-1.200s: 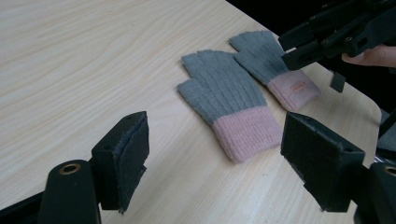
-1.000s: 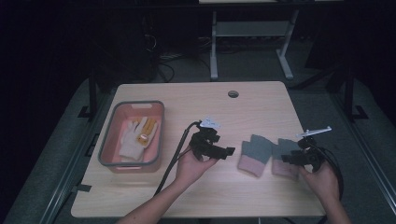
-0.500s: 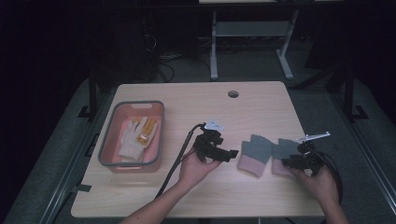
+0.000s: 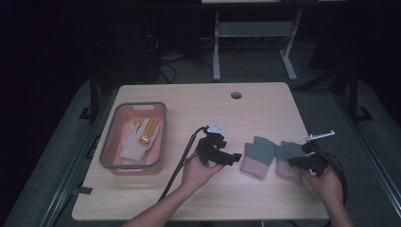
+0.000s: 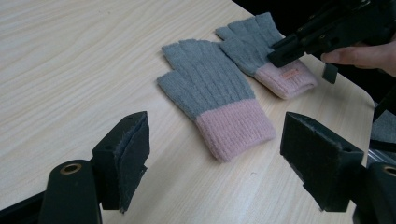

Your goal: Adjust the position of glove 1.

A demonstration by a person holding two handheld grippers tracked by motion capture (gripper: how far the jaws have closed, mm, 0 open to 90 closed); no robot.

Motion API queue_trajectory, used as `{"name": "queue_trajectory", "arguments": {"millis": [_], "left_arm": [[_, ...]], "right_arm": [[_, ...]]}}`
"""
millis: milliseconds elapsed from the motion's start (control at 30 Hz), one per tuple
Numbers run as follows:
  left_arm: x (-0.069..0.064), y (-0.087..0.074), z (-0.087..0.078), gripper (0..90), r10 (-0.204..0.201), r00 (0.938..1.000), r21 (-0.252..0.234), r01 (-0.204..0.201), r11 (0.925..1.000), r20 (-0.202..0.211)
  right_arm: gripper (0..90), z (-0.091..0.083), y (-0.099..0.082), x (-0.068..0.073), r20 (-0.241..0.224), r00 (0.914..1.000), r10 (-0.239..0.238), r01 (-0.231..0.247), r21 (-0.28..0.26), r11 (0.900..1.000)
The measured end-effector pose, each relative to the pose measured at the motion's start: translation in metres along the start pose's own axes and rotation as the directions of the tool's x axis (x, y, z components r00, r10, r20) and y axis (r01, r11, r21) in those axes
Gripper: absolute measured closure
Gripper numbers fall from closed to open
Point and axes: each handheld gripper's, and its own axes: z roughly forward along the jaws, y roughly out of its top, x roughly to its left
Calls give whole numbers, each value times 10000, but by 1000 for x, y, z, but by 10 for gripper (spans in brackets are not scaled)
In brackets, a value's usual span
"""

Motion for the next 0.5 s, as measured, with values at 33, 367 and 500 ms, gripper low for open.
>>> {"name": "queue_trajectory", "arguments": {"millis": [33, 367, 500], "left_arm": [[0, 0, 0, 241, 0, 10000, 0, 0, 10000, 0], [0, 1, -1, 240, 8, 10000, -109, -9, 9999, -24], [-1, 1, -2, 239, 51, 10000, -125, -51, 9999, -5]], "right_arm": [[821, -2, 1, 1, 14, 10000, 8, -8, -30, 10000], [820, -25, 20, 19, -72, 9999, -139, 134, -689, 9975], [819, -19, 29, 36, -360, 9989, -307, 280, -719, 9970]]}}
